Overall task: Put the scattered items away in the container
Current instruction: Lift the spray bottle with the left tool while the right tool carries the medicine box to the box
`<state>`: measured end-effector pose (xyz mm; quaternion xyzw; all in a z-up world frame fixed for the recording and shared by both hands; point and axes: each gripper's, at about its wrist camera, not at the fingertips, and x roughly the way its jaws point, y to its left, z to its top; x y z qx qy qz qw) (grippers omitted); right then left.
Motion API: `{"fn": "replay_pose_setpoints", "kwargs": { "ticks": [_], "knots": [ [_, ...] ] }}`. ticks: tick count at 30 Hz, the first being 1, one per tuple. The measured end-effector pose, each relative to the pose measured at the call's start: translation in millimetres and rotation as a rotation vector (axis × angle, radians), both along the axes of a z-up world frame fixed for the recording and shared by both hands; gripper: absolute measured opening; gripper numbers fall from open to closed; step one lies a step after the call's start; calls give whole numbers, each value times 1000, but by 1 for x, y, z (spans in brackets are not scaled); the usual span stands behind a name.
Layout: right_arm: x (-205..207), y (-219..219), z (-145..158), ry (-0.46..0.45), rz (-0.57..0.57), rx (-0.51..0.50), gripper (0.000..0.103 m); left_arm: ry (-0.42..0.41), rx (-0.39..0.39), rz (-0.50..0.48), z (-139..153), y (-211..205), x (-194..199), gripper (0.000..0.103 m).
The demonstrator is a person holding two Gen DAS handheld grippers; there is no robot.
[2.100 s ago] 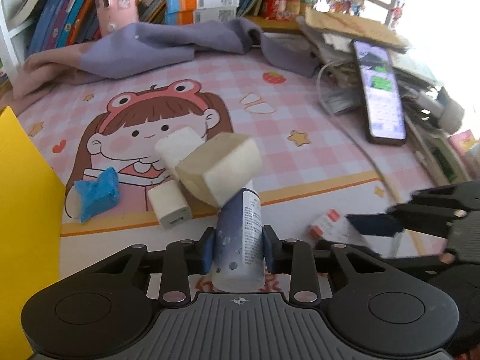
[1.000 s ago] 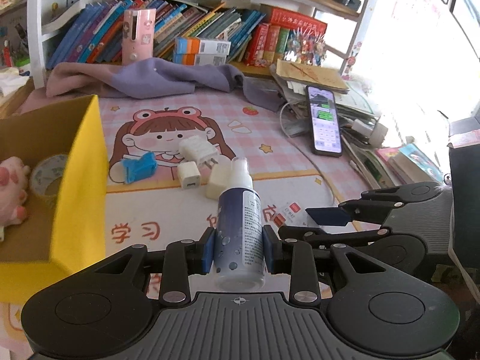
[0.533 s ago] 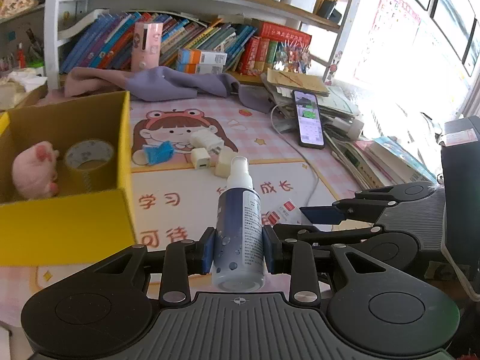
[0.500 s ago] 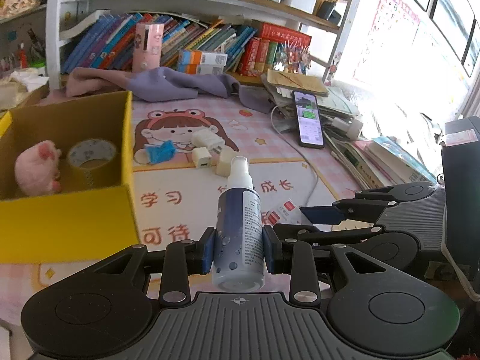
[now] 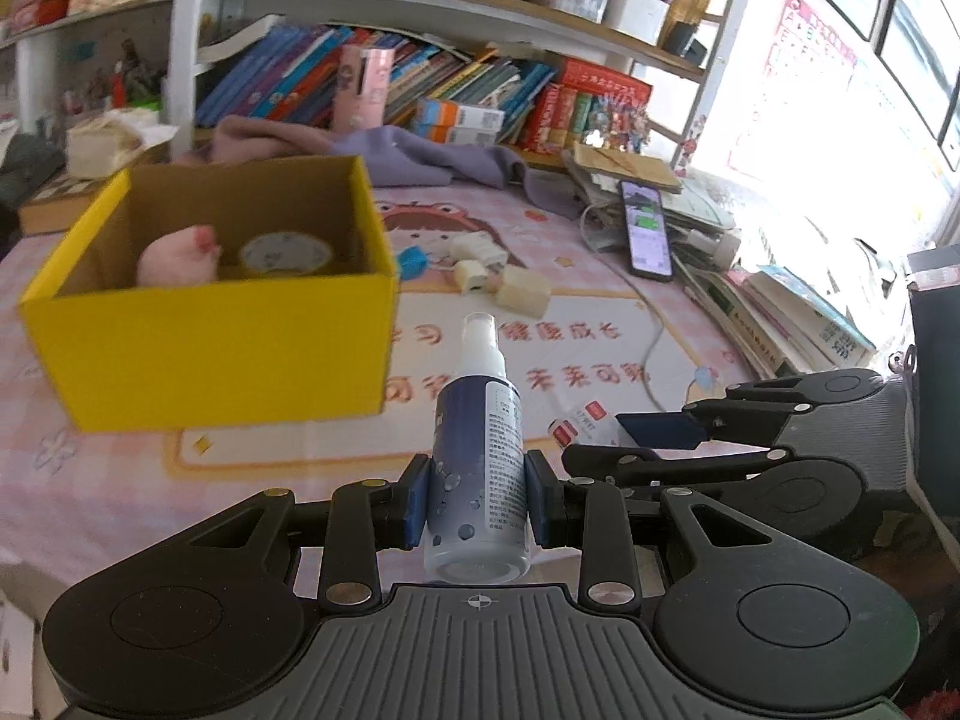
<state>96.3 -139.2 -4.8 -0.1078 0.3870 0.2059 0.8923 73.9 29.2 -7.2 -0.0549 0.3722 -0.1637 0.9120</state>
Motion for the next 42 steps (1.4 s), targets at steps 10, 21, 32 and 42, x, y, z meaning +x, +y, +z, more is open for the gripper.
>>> {"fn": "replay_pose_setpoints", "kwargs": {
  "ticks": [10,21,32,42],
  "knots": [
    [-23,37,2,6,91,12,28,8,-5,77,-3,37,-23,31],
    [-28,81,6,1,224,27,28,10,-1,172,-4,76,-35,31],
    [-14,110,9,9,341,32,28,15,-8,245,2,100,-30,31],
    [38,116,46,-85,329,116,28,-86,19,249,35,107,24,31]
  ]
}}
